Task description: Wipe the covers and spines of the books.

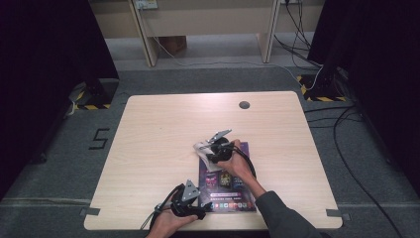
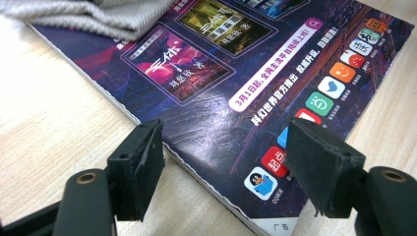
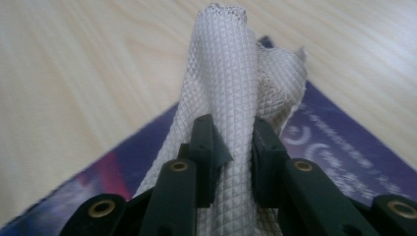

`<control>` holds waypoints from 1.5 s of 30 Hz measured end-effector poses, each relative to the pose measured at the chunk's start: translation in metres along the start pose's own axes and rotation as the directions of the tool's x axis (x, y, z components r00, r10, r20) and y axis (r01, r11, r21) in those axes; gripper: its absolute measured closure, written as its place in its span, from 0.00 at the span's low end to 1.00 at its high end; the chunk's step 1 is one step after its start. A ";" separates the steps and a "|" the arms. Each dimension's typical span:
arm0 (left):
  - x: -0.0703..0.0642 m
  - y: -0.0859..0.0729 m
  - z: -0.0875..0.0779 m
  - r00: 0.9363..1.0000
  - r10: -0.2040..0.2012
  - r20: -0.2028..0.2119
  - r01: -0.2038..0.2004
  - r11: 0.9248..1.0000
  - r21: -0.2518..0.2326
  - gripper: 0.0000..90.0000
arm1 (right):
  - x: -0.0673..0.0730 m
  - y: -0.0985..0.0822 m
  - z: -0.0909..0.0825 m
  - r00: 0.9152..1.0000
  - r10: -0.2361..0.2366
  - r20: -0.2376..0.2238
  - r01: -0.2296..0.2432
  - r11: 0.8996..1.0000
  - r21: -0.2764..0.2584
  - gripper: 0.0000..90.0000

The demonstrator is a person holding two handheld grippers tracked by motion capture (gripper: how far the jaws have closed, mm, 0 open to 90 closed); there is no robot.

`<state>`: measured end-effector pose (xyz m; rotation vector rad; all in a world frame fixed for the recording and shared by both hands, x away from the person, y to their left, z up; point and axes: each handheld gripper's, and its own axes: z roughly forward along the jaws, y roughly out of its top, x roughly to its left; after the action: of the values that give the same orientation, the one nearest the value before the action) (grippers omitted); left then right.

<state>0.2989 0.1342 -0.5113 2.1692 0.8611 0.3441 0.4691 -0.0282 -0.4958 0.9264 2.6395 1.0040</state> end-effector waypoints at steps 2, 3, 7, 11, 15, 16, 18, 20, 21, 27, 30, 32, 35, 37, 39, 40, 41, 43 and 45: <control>0.000 0.000 0.000 1.000 0.001 0.000 -0.001 1.000 0.000 0.33 | 0.006 0.001 0.002 0.999 -0.005 -0.036 0.004 1.000 -0.002 0.84; 0.000 0.000 0.000 1.000 0.002 -0.001 -0.002 1.000 0.000 0.33 | 0.009 0.002 0.003 0.999 -0.015 -0.039 0.015 1.000 0.001 0.84; 0.000 0.000 0.000 1.000 0.000 -0.001 0.000 1.000 -0.002 0.33 | 0.015 0.005 0.004 0.998 -0.052 -0.022 0.052 0.999 0.012 0.85; 0.000 0.000 0.000 1.000 0.000 0.001 0.000 1.000 -0.002 0.33 | 0.006 0.003 0.002 0.999 -0.032 0.027 0.032 0.999 0.007 0.85; 0.000 0.000 0.000 1.000 -0.003 0.001 0.003 1.000 0.000 0.33 | -0.011 -0.002 -0.003 0.997 0.023 0.077 -0.023 1.000 -0.003 0.85; 0.000 0.000 0.000 1.000 -0.003 0.002 0.003 1.000 0.001 0.33 | -0.013 -0.003 -0.004 0.996 0.028 0.082 -0.027 1.000 -0.006 0.85; 0.000 0.000 0.000 1.000 -0.003 0.001 0.003 1.000 0.000 0.33 | -0.015 -0.003 -0.004 0.996 0.025 0.085 -0.024 1.000 -0.009 0.85; 0.000 0.000 0.000 1.000 -0.004 0.001 0.004 1.000 0.000 0.33 | -0.010 -0.002 -0.004 0.995 0.011 0.103 -0.011 1.000 -0.001 0.85; 0.000 0.000 0.000 1.000 -0.005 0.001 0.005 1.000 0.000 0.33 | -0.008 0.000 -0.002 0.995 0.002 0.101 -0.002 1.000 -0.006 0.85; 0.000 0.000 0.000 1.000 -0.002 0.001 0.002 1.000 -0.002 0.33 | 0.006 0.005 0.007 0.999 -0.025 0.041 0.026 0.999 -0.023 0.85; 0.000 -0.001 0.000 1.000 -0.002 0.000 0.002 1.000 -0.003 0.33 | 0.015 0.004 0.006 0.999 -0.035 0.002 0.035 0.999 -0.012 0.85; -0.001 -0.001 0.000 1.000 -0.001 -0.003 0.001 1.000 -0.004 0.34 | 0.019 0.004 0.006 0.999 -0.044 0.000 0.044 0.999 -0.009 0.85; -0.001 -0.001 -0.001 1.000 0.000 -0.005 0.000 1.000 -0.006 0.34 | 0.019 0.004 0.005 0.999 -0.046 0.004 0.046 0.999 -0.009 0.84; -0.001 -0.001 -0.001 1.000 0.002 -0.005 -0.002 1.000 -0.004 0.34 | 0.016 0.003 0.004 0.999 -0.047 0.012 0.047 0.999 -0.004 0.84; -0.001 -0.001 -0.001 1.000 0.001 -0.004 -0.001 1.000 -0.002 0.34 | 0.013 0.001 0.002 0.999 -0.045 0.028 0.045 0.999 0.000 0.84; -0.001 -0.001 -0.001 1.000 0.001 -0.003 -0.001 1.000 -0.002 0.34 | 0.011 0.000 0.000 0.998 -0.043 0.036 0.043 0.999 0.001 0.84; -0.001 -0.001 -0.001 1.000 -0.002 -0.003 0.002 1.000 -0.002 0.34 | 0.009 -0.002 -0.002 0.999 -0.035 0.039 0.035 0.999 0.004 0.84; -0.002 -0.001 -0.001 1.000 -0.004 -0.009 0.004 1.000 -0.002 0.34 | 0.008 -0.005 -0.004 0.999 -0.026 0.036 0.026 1.000 -0.005 0.85; -0.003 -0.002 -0.002 1.000 0.006 -0.010 -0.006 1.000 -0.006 0.35 | 0.011 -0.007 -0.005 0.999 -0.036 0.036 0.036 0.999 -0.005 0.85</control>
<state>0.2948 0.1338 -0.5112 2.1664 0.8581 0.3605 0.4555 -0.0283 -0.4961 0.8842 2.6129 0.9771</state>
